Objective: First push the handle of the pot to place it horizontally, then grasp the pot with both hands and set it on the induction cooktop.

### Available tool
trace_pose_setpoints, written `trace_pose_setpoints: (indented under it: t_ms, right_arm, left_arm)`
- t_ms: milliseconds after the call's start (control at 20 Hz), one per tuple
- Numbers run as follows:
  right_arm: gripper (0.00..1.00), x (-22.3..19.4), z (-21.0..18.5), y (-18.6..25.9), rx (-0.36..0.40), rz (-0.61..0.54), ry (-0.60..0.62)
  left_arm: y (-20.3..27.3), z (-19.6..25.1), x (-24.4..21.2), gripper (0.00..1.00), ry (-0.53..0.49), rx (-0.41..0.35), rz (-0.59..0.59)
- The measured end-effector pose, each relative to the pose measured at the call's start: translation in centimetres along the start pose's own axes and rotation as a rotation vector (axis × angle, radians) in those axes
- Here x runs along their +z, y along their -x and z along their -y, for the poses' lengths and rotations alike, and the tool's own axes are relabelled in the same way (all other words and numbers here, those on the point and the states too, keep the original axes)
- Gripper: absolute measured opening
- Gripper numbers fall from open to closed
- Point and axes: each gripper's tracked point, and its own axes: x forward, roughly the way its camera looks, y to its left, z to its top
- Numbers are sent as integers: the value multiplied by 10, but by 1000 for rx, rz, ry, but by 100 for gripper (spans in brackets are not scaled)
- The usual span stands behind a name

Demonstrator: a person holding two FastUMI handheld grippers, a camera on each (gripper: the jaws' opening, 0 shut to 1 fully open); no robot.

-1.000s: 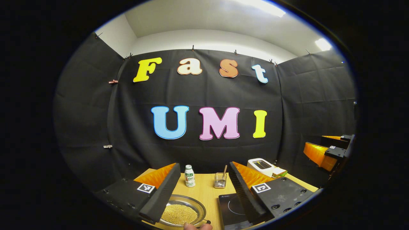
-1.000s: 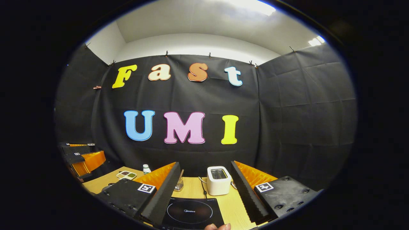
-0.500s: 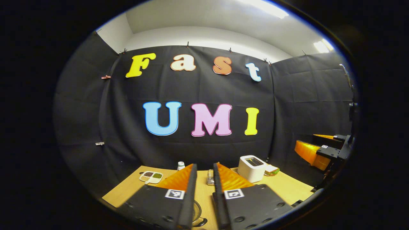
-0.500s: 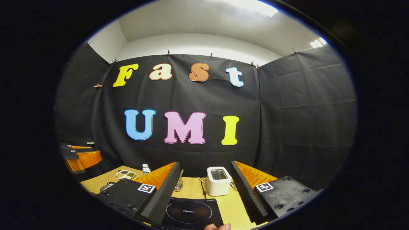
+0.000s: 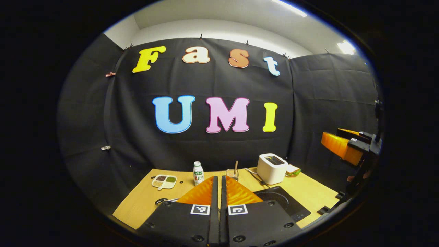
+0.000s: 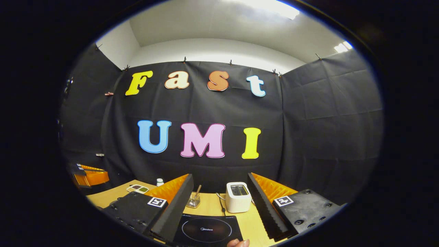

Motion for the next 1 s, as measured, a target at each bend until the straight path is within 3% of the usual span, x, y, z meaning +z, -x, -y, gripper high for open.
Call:
trace_pose_setpoints:
  t_ms: [200, 600, 1000]
  right_arm:
    - [97, -2, 3, -4, -11, -8, 61]
    - [98, -9, -2, -3, -11, -19, 94]
    - [98, -14, -2, -2, -13, -33, 92]
  left_arm:
    - [3, -24, -57, 5, -45, -25, -158]
    - [28, -18, -188, 6, 11, -256, -586]
    - [37, -10, -271, 6, -10, -329, -901]
